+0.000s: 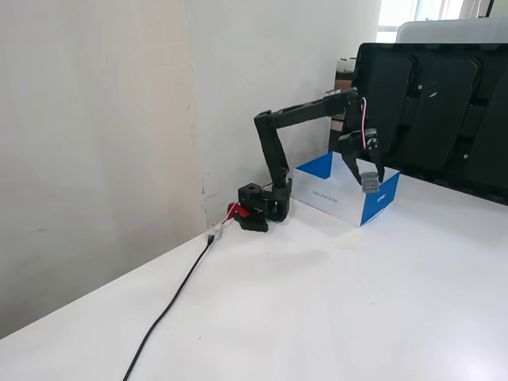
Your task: Pick the gray block and keep it in the box.
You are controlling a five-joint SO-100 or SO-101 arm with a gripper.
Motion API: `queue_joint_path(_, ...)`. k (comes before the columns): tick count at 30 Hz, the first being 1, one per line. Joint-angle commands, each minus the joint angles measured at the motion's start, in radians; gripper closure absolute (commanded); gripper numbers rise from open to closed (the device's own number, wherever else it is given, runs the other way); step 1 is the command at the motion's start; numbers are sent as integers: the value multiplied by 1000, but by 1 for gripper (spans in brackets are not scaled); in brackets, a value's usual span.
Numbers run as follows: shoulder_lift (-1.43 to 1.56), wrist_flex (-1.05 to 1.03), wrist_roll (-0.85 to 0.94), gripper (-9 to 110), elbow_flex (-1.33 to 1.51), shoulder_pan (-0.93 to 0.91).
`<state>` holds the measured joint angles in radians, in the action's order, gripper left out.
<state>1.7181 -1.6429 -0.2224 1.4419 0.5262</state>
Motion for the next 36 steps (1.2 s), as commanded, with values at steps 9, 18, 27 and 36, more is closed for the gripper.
queue_joint_path(9, 206, -5, -2, 101, 5, 511)
queue_joint_path(18, 28, 34, -3, 72, 32, 692)
queue_joint_path(27, 175, 21, 6, 82, 40, 364)
queue_joint_path(36, 199, 89, 37, 101, 163, -25)
